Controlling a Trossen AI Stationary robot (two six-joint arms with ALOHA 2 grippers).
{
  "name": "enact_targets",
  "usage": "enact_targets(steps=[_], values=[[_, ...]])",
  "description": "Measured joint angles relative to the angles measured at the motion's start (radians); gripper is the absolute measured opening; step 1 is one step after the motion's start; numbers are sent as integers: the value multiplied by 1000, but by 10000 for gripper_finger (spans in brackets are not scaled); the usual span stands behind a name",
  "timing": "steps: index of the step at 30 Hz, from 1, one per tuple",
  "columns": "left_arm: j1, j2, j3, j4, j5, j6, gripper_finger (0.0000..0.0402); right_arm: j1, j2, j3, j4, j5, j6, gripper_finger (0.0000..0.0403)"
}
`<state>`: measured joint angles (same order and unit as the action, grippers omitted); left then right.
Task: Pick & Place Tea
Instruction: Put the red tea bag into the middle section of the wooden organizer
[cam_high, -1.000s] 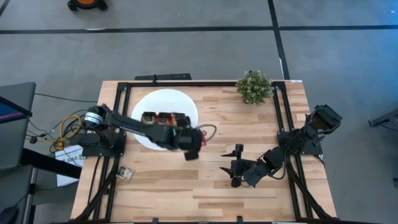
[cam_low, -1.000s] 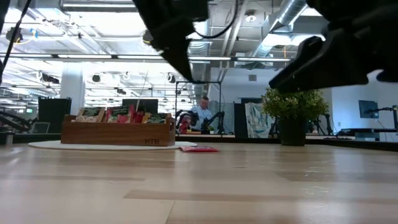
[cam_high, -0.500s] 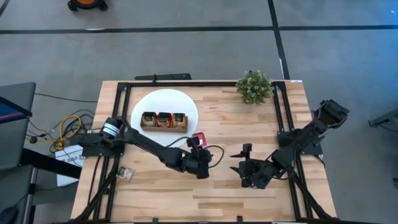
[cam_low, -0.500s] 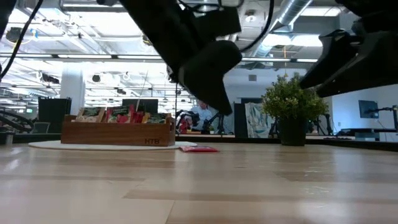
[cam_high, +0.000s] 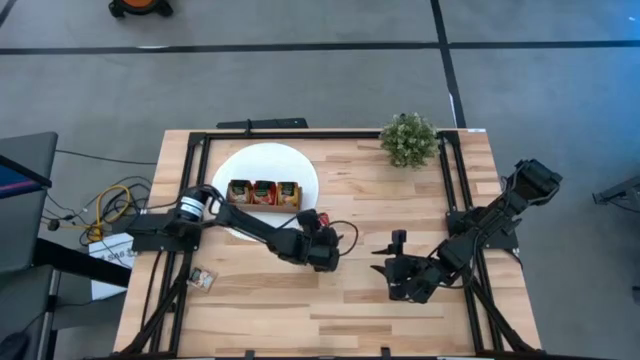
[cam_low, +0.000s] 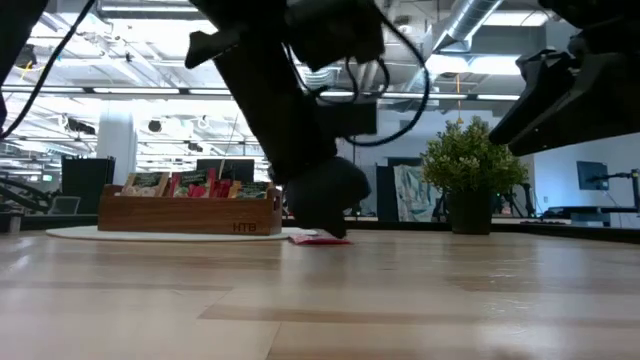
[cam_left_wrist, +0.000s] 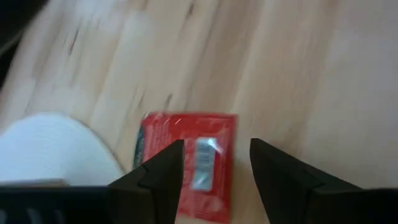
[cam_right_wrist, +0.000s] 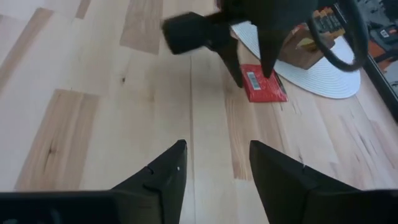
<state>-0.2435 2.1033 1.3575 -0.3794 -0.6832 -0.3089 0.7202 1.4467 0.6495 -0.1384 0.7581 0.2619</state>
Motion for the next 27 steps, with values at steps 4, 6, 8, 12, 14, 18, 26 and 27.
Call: enact_targets(steps=[4, 6, 8, 12, 14, 18, 26, 27], values=[[40, 2, 1, -40, 108, -46, 164, 6, 0, 0, 4, -1, 0, 158], [53, 1, 2, -46, 155, -44, 153, 6, 0, 0, 4, -1, 0, 156], [60, 3, 3, -50, 172, -42, 138, 6, 0, 0, 7, -1, 0, 154], [59, 4, 3, -54, 170, -20, 94, 6, 0, 0, 8, -2, 0, 152], [59, 5, 3, -57, 175, -13, 67, 6, 0, 0, 10, -2, 0, 153], [59, 6, 3, -83, 171, -9, 16, 6, 0, 0, 12, -3, 0, 154], [6, -29, -3, -120, 148, -1, 0, 6, 0, 0, 14, -12, 0, 148], [-10, -40, -3, -118, 137, -14, 0, 6, 0, 0, 17, -24, 1, 148]])
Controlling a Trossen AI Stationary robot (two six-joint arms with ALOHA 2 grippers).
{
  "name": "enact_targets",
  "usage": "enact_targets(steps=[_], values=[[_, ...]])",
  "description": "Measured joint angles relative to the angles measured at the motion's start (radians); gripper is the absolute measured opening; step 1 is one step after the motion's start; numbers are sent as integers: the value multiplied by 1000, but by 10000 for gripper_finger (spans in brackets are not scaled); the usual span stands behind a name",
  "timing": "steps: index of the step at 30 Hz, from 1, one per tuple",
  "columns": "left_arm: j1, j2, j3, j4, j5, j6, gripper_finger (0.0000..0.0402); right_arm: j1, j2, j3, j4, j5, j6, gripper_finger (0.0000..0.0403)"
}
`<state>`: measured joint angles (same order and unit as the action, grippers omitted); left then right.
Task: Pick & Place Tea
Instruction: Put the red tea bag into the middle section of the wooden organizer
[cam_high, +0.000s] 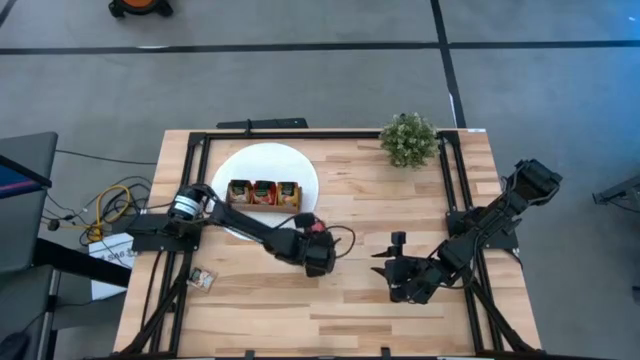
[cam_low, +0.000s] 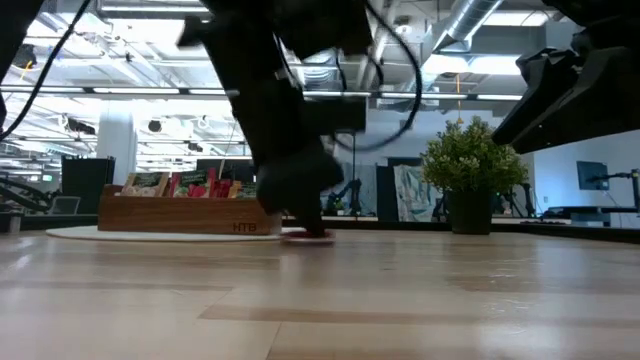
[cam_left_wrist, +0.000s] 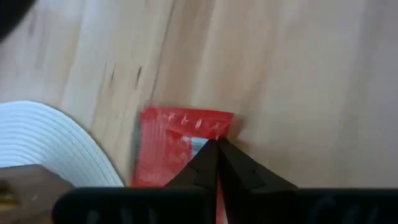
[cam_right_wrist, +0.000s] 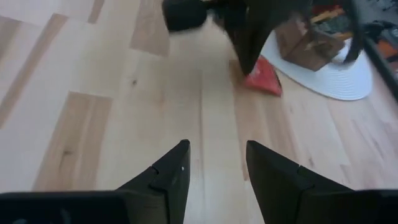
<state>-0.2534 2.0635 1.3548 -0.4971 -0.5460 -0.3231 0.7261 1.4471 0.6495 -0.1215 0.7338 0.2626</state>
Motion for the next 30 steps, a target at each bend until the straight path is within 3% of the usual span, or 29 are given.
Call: enact_targets(steps=[4, 9, 16, 22, 26, 30], values=[[-63, -51, 1, 6, -62, -73, 0, 3, 0, 0, 2, -43, 1, 149], [-148, -79, 1, 43, -230, -153, 0, 24, 0, -20, 46, -51, -16, 150], [-255, -82, 1, 164, -370, -210, 0, -1, 0, -210, 548, -67, -156, 149], [-336, -83, 1, 404, -370, -63, 0, -56, 0, -285, 752, -222, -158, 160], [-370, -83, 1, 616, -314, 93, 0, -77, 9, -285, 839, -322, -158, 177], [-396, -83, 2, 821, -209, 244, 0, -87, 89, -285, 1029, -308, -202, 191]])
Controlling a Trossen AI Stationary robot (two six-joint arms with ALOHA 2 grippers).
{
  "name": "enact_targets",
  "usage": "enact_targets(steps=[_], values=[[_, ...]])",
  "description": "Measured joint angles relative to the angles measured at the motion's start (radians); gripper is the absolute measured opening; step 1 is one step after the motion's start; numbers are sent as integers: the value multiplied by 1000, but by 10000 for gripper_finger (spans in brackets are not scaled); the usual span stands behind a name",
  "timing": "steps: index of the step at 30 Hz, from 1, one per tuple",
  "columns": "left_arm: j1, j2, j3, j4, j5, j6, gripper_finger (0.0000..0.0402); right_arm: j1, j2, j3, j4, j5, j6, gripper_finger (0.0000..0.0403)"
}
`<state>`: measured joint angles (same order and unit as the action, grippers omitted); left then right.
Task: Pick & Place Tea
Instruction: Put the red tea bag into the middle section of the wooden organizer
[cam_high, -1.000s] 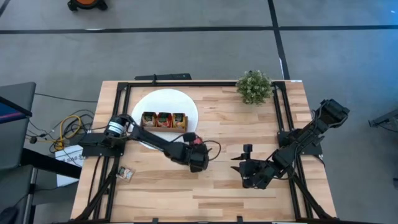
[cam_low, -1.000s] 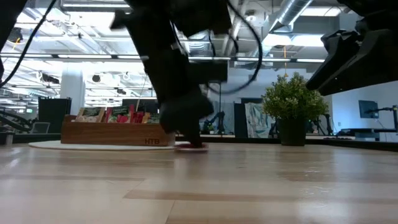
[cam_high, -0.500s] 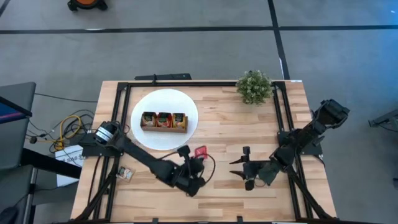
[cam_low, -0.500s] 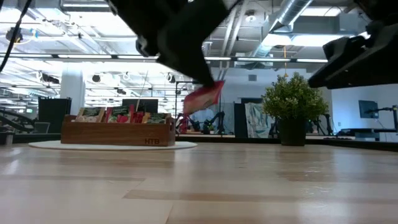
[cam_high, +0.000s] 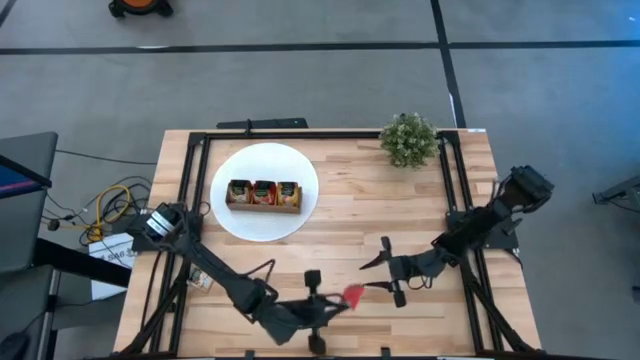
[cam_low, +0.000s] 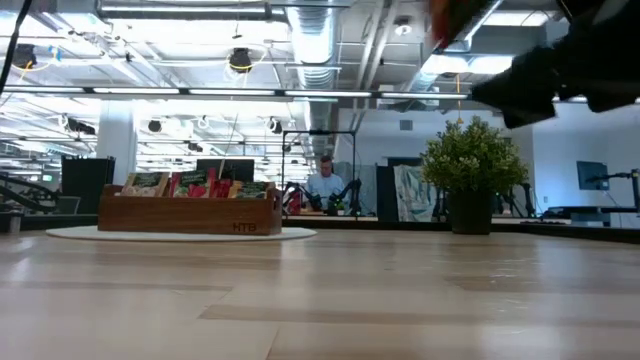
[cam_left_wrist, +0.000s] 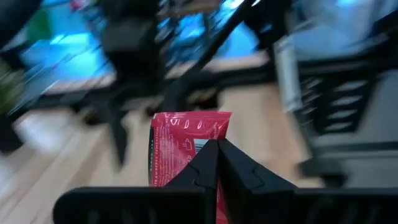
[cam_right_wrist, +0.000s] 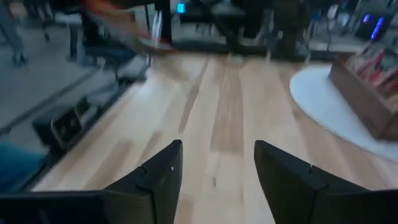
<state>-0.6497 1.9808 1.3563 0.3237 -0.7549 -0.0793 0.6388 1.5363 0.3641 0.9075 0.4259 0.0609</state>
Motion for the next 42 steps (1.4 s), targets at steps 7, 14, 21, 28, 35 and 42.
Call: enact_targets(steps=[7, 14, 21, 28, 35, 42], values=[[-26, -1, 1, 136, 58, 88, 0, 10, 228, 29, 429, -17, -112, 183], [-26, -1, 1, 151, 62, 90, 0, 11, 320, 108, 559, -68, -149, 152], [-26, -1, 1, 150, 62, 94, 0, 7, 286, 119, 542, -166, -159, 91], [-27, -2, 1, 101, -54, 112, 1, 35, 212, 119, 345, -113, -137, 9], [-40, -59, 1, -414, -245, -240, 53, 39, -39, 129, -268, 41, 82, 1], [36, -64, 2, -396, -230, -377, 158, -35, -115, 255, -856, 37, 287, 0]])
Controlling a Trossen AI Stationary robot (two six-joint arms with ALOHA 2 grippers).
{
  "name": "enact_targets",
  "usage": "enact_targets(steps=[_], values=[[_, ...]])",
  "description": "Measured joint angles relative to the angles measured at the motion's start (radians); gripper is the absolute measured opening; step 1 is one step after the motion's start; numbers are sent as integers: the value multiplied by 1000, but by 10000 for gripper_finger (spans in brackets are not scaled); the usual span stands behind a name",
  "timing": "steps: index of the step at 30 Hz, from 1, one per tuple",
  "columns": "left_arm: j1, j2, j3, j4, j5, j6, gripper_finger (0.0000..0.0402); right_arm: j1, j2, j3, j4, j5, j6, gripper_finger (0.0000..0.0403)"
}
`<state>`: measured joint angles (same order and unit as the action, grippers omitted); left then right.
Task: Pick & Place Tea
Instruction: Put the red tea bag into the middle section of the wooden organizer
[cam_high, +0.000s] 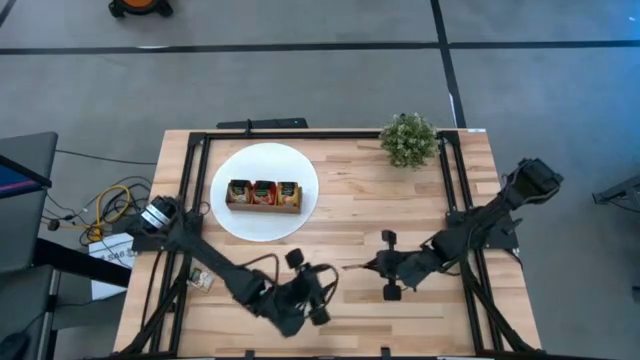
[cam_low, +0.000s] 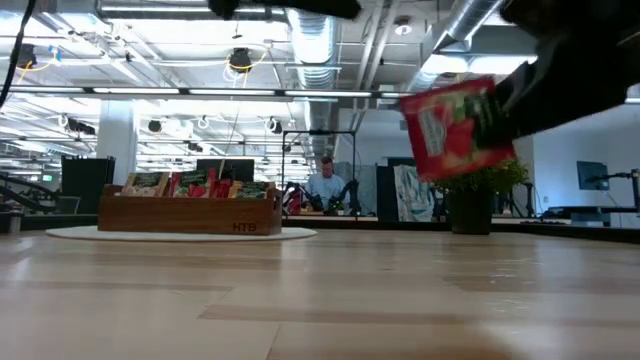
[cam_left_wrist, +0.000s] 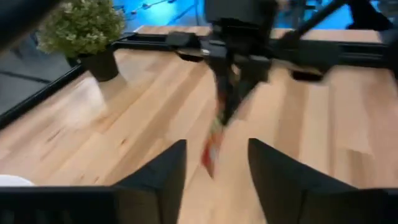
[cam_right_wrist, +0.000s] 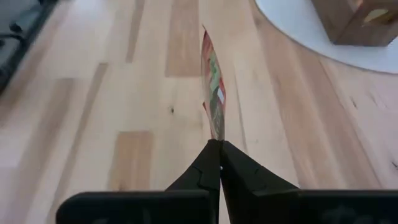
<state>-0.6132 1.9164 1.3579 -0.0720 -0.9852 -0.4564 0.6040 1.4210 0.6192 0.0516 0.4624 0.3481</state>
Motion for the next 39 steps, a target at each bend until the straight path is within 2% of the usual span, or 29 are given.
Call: enact_targets(steps=[2, 7, 14, 17, 20, 30, 34, 39], values=[[39, 14, 0, 30, 26, -4, 185, -11, 37, 27, -15, -6, -2, 0], [131, 71, 0, 74, 244, -4, 214, -18, 116, 67, -22, -12, -16, 0], [158, 133, -1, 149, 249, 82, 212, -16, 154, 106, -21, -17, -50, 0], [160, 146, -1, 158, 305, 91, 194, -16, 154, 106, -12, -17, -61, 0], [160, 157, 0, 170, 318, 87, 163, -15, 154, 106, -8, -17, -61, 0], [162, 185, -1, 188, 348, 119, 15, -2, 154, 106, 16, -17, -77, 0], [156, 185, -1, 195, 349, 129, 6, -2, 154, 106, 16, -17, -86, 0], [126, 186, -1, 205, 265, 126, 3, -4, 153, 107, 6, -17, -28, 14]])
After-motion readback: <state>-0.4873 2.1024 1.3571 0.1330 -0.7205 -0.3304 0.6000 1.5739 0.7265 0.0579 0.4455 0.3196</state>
